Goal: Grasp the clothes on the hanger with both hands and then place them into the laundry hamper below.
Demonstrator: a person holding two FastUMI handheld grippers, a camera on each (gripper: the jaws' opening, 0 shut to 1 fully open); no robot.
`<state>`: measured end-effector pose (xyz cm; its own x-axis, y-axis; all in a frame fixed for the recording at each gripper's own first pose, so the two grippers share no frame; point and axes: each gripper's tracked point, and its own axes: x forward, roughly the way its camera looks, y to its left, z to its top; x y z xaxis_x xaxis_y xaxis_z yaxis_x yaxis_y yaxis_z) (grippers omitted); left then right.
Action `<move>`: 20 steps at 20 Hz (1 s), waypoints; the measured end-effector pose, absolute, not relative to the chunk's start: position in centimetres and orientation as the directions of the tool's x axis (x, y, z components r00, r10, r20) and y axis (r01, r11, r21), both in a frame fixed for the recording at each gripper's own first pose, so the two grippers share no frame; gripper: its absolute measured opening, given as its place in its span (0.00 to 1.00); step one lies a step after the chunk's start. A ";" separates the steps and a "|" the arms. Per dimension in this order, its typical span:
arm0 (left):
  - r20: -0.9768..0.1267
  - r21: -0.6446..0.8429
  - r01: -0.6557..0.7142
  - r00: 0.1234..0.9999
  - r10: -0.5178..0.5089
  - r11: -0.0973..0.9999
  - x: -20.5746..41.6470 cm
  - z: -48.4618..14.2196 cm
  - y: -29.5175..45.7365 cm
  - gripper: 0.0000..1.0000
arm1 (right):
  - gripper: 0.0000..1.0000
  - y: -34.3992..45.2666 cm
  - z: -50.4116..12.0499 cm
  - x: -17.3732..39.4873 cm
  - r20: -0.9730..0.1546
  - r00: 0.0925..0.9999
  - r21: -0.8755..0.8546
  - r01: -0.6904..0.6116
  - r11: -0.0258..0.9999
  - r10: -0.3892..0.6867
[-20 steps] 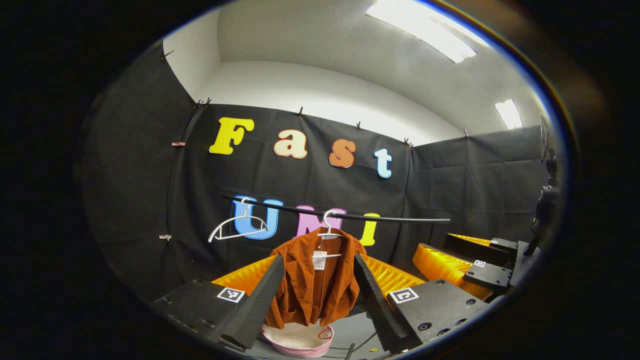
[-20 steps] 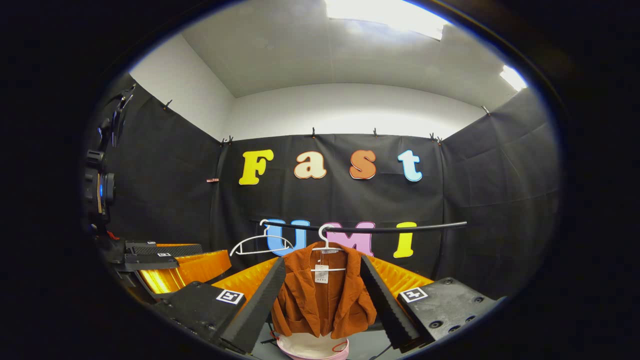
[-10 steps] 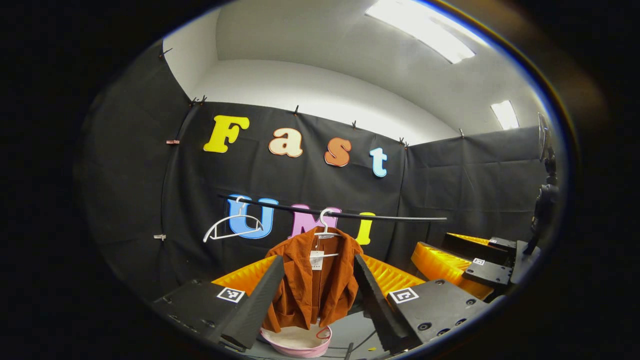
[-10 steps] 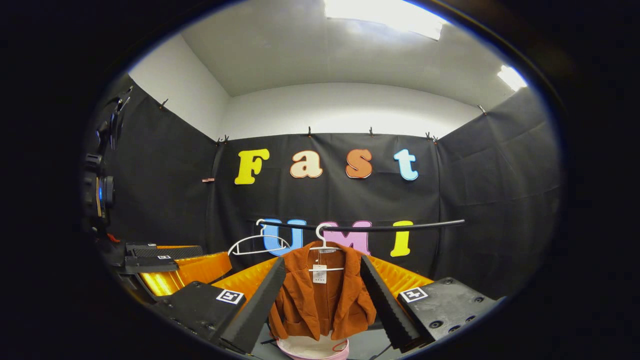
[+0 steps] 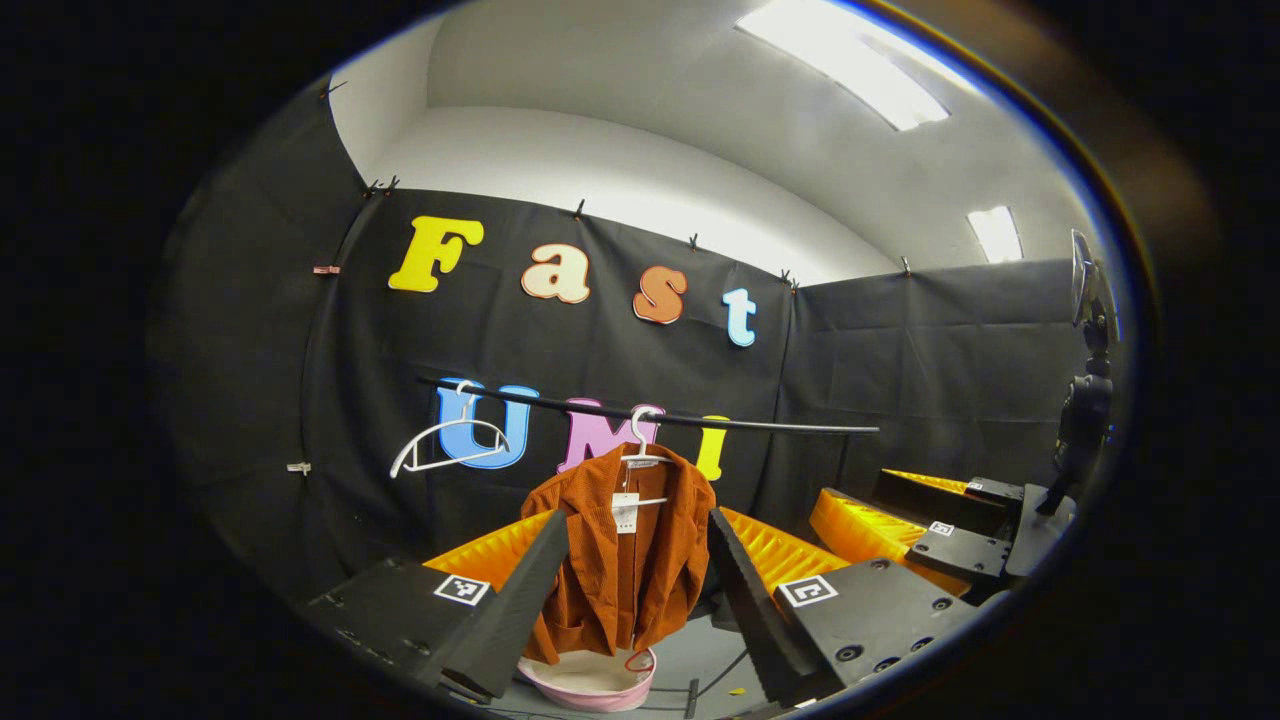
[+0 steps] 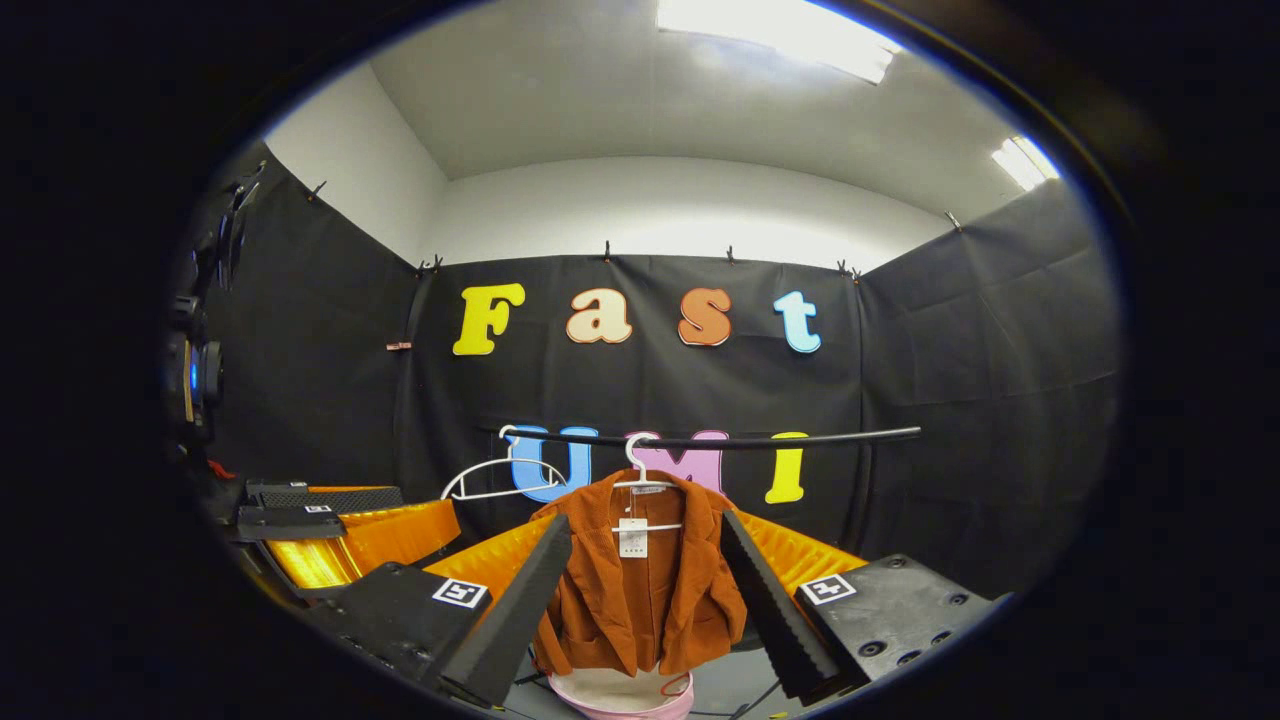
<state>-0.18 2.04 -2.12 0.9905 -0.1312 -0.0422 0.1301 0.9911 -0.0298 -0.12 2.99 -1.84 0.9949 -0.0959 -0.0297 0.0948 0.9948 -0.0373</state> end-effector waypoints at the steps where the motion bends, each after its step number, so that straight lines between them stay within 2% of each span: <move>1: -0.046 -0.035 0.133 0.990 -0.134 0.991 -0.2 -2.3 2.1 0.89 | 0.97 3.1 -2.1 -0.1 -0.035 0.994 -0.043 0.098 0.994 -0.099; 5: -0.054 -0.049 0.147 0.987 -0.150 0.988 0.4 -2.9 2.1 0.89 | 0.97 2.9 -2.9 0.6 -0.052 0.993 -0.055 0.104 0.993 -0.107; 11: -0.086 -0.045 0.177 0.980 -0.181 0.983 4.8 -5.7 0.5 0.89 | 0.97 -0.1 -6.0 4.5 -0.077 0.988 -0.041 0.127 0.991 -0.130; 20: -0.086 -0.017 0.062 0.994 -0.063 0.998 18.2 -12.1 0.7 0.89 | 0.98 -5.6 -14.2 17.3 -0.111 0.993 -0.026 0.030 0.999 -0.033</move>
<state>18.22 0.67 -12.12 0.9943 -0.0633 -0.0864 0.0620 0.9979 -0.0170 17.30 -5.64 -14.21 0.9933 -0.0331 -0.1106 0.0304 0.9992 -0.0262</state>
